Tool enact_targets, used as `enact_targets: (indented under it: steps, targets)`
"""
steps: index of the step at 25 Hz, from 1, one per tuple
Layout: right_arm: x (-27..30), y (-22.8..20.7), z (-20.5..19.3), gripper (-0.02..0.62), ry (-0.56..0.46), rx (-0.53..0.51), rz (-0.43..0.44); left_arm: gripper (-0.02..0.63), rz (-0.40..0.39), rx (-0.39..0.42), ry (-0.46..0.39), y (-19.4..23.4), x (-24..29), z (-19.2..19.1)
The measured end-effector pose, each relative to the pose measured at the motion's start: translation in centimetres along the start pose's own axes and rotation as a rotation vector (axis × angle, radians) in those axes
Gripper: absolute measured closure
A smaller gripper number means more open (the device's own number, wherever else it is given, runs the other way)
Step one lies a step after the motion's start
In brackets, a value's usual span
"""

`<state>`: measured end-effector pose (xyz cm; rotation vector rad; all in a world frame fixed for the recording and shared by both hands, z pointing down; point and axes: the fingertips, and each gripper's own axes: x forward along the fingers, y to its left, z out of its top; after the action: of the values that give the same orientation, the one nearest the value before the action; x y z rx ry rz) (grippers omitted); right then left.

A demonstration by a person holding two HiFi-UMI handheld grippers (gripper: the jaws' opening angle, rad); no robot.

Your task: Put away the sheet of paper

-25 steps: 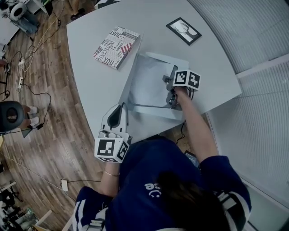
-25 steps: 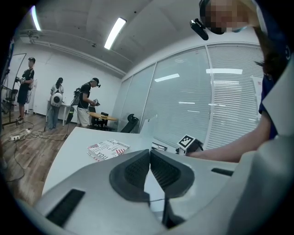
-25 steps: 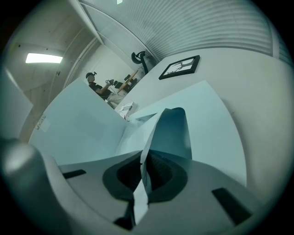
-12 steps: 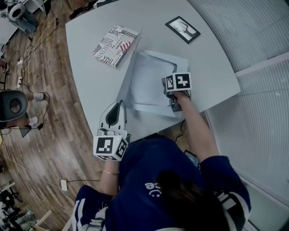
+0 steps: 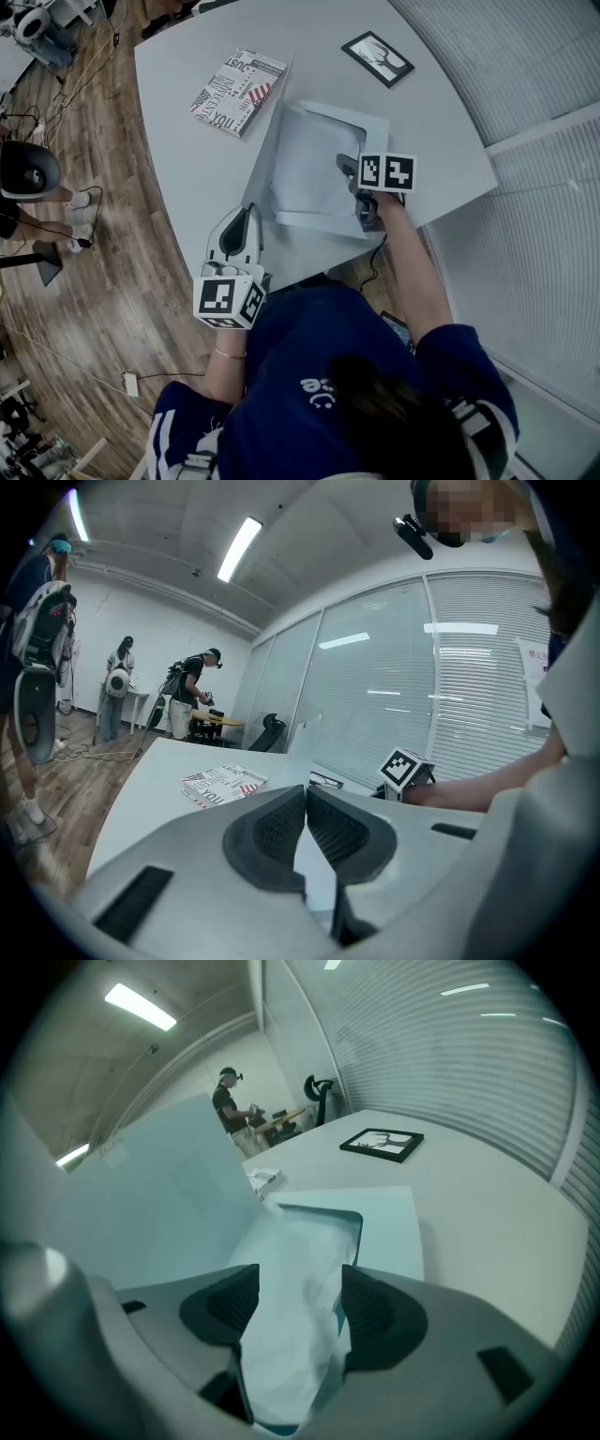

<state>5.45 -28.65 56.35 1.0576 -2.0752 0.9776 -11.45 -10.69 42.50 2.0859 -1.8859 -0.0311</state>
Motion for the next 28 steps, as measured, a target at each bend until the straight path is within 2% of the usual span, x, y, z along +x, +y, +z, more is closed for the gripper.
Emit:
enact_targets:
  steps: [5, 7, 12, 16, 21, 25, 28]
  targets:
    - [-3.1, -0.1, 1.7, 0.328, -0.149, 0.113, 0.089, 0.595, -0.018, 0.003, 0.003, -0.3, 0.0, -0.1]
    - [-4.6, -0.3, 2.2, 0.353, -0.212, 0.137, 0.103, 0.595, -0.029, 0.01, 0.005, -0.7, 0.0, -0.2]
    - [-8.4, -0.6, 3.4, 0.363, -0.353, 0.187, 0.133, 0.594, -0.06, 0.027, 0.011, -1.3, 0.4, -0.1]
    - [-12.0, -0.2, 3.4, 0.423, -0.46, 0.2, 0.177, 0.594, -0.091, 0.057, 0.017, -2.5, 0.6, -0.2]
    - [-16.0, 0.1, 2.9, 0.472, -0.606, 0.069, 0.128, 0.594, -0.141, 0.097, 0.026, -4.1, 1.3, -0.8]
    - [-17.8, -0.3, 1.4, 0.478, -0.641, 0.134, 0.139, 0.591, -0.184, 0.124, 0.045, -5.6, 2.0, -1.2]
    - [-18.5, -1.3, 0.5, 0.533, -0.65, 0.129, 0.081, 0.589, -0.207, 0.147, 0.056, -6.7, 2.6, -1.6]
